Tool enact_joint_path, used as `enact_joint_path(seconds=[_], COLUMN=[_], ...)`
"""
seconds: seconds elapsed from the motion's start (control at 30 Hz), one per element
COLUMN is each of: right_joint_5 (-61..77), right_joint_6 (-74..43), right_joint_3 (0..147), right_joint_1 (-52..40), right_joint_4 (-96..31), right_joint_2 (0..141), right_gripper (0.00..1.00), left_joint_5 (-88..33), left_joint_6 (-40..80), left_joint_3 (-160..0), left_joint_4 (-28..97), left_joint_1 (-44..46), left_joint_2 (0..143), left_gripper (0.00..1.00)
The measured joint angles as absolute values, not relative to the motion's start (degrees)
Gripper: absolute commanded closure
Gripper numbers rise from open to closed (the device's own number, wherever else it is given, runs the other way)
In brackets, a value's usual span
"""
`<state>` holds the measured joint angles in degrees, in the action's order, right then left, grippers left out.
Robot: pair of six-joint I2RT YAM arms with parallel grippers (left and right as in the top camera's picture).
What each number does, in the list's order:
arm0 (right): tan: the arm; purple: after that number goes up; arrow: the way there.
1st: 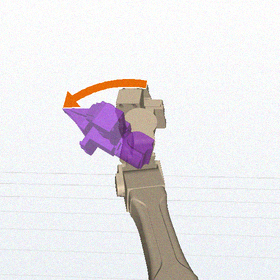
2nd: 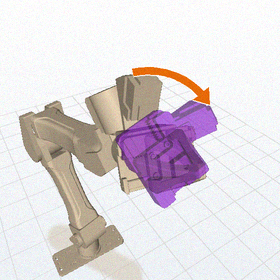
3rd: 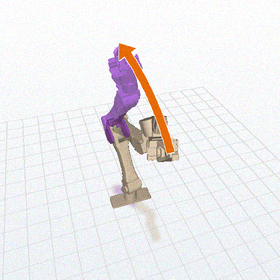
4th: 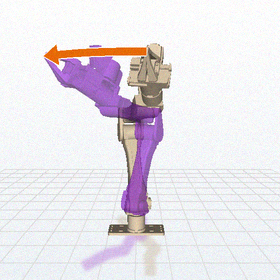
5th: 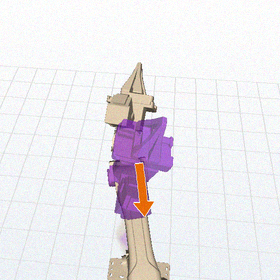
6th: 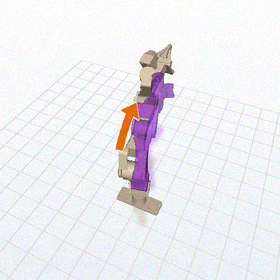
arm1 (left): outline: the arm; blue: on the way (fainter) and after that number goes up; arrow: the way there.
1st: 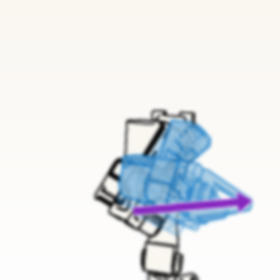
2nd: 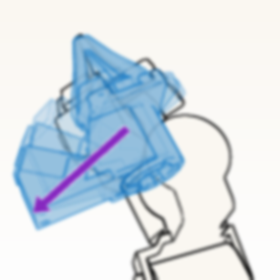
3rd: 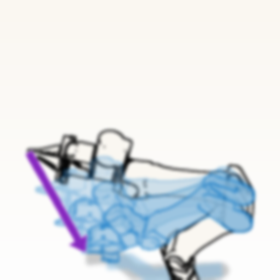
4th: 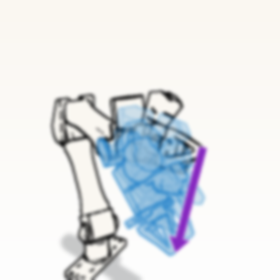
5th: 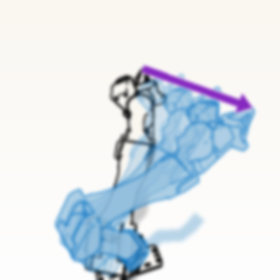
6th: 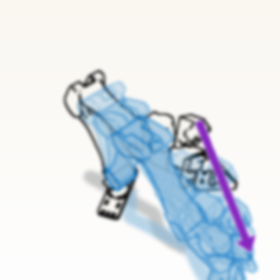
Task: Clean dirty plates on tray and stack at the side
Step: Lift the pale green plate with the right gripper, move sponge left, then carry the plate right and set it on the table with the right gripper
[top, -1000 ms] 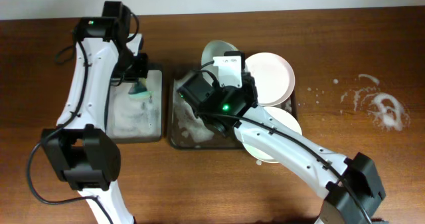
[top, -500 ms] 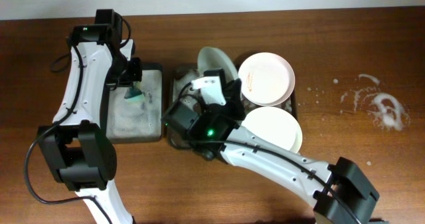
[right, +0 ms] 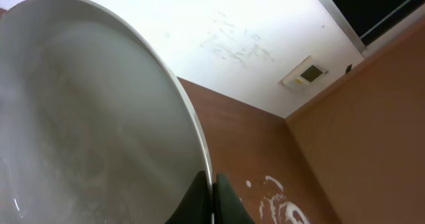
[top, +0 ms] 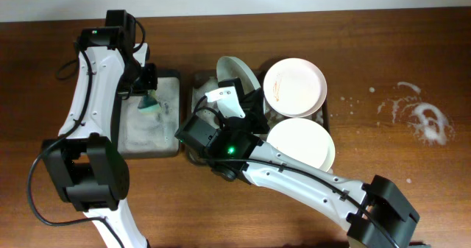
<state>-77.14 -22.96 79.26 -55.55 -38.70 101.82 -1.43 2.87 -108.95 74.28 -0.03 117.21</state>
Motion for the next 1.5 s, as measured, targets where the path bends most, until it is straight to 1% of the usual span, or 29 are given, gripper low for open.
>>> enact_joint_path(seconds=[0.3,0.37,0.53,0.73,0.83,0.97,1.07,1.13,1.17,1.2,1.37,1.43,1.47,1.5], right_joint_5=[-76.90,-74.28,-71.50,-64.79,-55.72,-36.60,-19.79,-6.85,-3.92,1.13,12.62,14.33,14.26,13.72], right_joint_6=[-18.57,-16.03,-14.15,-13.91,-15.00,-17.19,-17.93,-18.02,-18.02,-18.02,-18.87,-19.97,-21.76,-22.74], right_joint_3=[79.26,79.26,79.26,79.26,79.26,79.26,79.22,79.11,79.09,79.05,78.89,78.65,77.41,76.55], right_joint_1=[-55.27,-54.59,-53.36,-52.86,-50.72,-41.04,-30.09,-21.56,-19.14,-12.82,9.91,17.72,24.51,27.11], right_joint_4=[-36.73,-35.59,-34.70,-35.99,-36.82,-39.46,-40.93,-41.54,-41.78,-41.89,-43.75,-43.64,-42.76,-42.44], right_joint_2=[101.82,101.84,101.84,101.84,101.84,101.84,101.49,98.87,97.89,95.50,93.84,93.84,93.84,93.84], right_gripper=[0.96,0.96,0.96,0.96,0.96,0.96,0.96,0.96,0.96,0.96,0.96,0.96,0.96,0.96], left_joint_5=[-1.43,-1.43,-1.43,-1.43,-1.41,-1.43,-1.43,-1.43,-1.43,-1.43,-1.41,-1.43,-1.43,-1.43], left_joint_6=[2.87,2.87,2.85,2.87,2.85,2.85,2.87,2.87,2.87,2.87,2.87,2.87,2.85,2.87], left_joint_3=[-108.95,-108.95,-108.95,-108.95,-108.95,-108.95,-108.95,-108.95,-108.95,-108.95,-108.95,-108.95,-108.95,-108.95], left_joint_4=[74.26,74.26,74.26,74.26,74.26,74.24,74.26,74.26,74.26,74.26,74.28,74.26,74.28,74.26], left_joint_1=[-0.03,-0.03,-0.03,-0.03,-0.03,-0.03,-0.03,-0.03,-0.03,-0.03,-0.03,-0.03,-0.03,-0.03], left_joint_2=[117.21,117.21,117.21,117.21,117.21,117.21,117.21,117.21,117.21,117.19,117.21,117.21,117.21,117.19], left_gripper=[0.99,0.99,0.99,0.99,0.99,0.99,0.99,0.99,0.99,0.99,0.99,0.99,0.99,0.99])
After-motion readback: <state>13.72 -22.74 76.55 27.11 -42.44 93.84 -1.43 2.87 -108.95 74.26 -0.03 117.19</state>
